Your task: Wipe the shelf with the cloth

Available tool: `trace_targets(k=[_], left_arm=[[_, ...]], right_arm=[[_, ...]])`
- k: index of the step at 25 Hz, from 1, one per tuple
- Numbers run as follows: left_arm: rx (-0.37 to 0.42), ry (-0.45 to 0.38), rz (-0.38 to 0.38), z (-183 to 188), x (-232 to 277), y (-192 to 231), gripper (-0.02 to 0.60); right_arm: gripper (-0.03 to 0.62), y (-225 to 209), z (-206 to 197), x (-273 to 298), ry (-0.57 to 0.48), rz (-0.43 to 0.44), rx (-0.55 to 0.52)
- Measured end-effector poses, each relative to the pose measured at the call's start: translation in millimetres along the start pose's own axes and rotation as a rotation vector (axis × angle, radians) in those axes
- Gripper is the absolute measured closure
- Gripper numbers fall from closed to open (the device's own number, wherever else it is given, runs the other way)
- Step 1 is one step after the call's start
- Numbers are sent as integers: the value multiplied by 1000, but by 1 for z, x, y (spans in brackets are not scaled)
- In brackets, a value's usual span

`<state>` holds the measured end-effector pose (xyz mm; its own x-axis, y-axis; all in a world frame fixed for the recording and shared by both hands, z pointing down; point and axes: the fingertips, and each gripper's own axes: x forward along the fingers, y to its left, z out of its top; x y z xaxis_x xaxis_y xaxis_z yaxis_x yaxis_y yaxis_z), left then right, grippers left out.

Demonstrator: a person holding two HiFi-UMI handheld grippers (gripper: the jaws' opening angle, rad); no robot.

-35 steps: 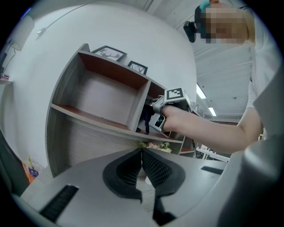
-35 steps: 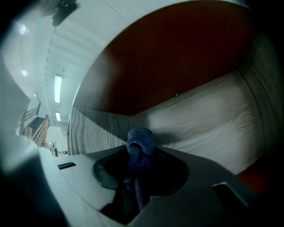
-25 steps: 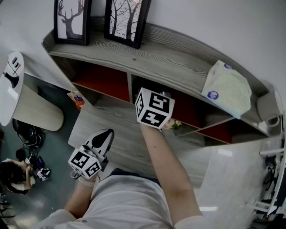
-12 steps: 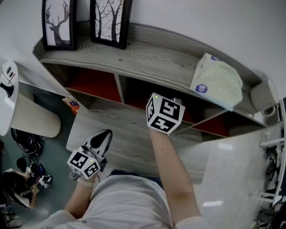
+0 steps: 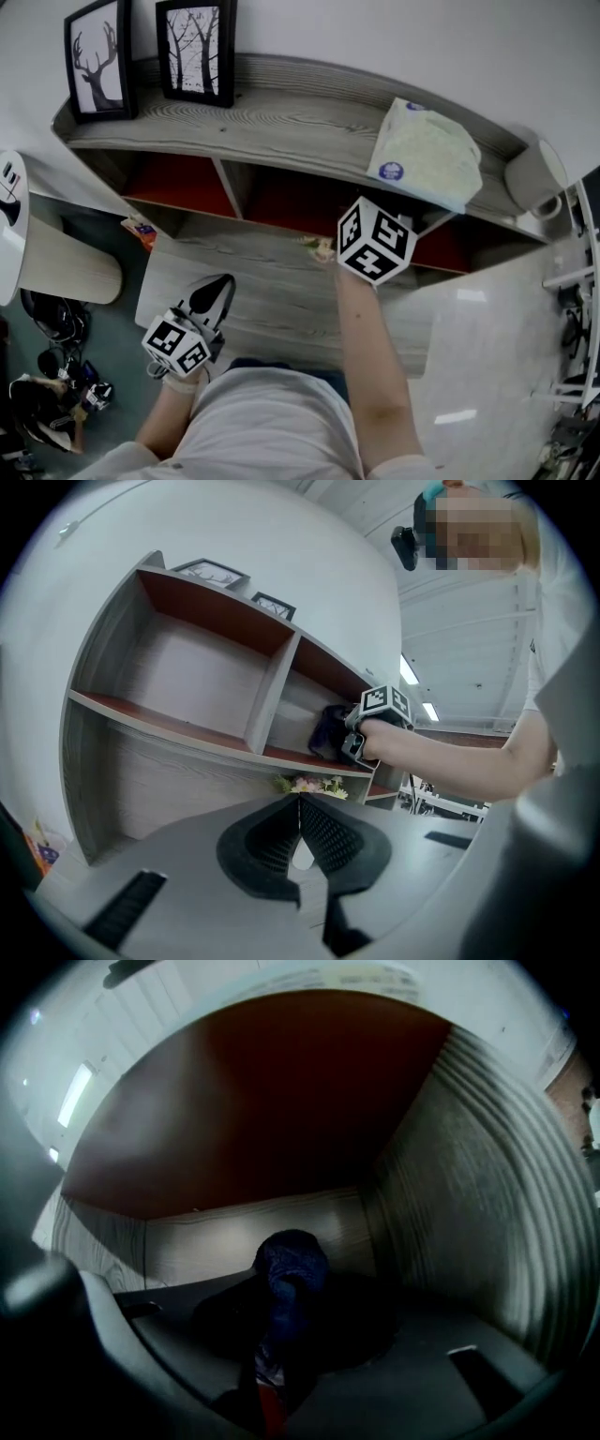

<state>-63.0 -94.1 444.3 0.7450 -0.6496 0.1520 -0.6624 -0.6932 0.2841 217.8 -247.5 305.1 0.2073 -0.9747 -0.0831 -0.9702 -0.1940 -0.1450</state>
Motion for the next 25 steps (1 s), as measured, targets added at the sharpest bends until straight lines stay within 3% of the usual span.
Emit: trace_targets(k=[3, 6, 12, 19, 25], left_arm=[[2, 5, -7, -1, 2, -3, 566], [4, 4, -11, 0, 3, -4, 566], [2, 5, -5, -1, 2, -4, 566], [-3, 6, -4, -3, 4, -6, 566], [-8, 6, 1, -5, 4, -6, 566]], right_arm=[[479, -17, -7, -2, 16, -35, 20], [480, -21, -16, -3, 40, -48, -43], [479, -26, -48, 0, 180, -67, -65], [480, -19, -71, 3, 333, -19, -74], [479, -9, -77, 4, 373, 19, -125]])
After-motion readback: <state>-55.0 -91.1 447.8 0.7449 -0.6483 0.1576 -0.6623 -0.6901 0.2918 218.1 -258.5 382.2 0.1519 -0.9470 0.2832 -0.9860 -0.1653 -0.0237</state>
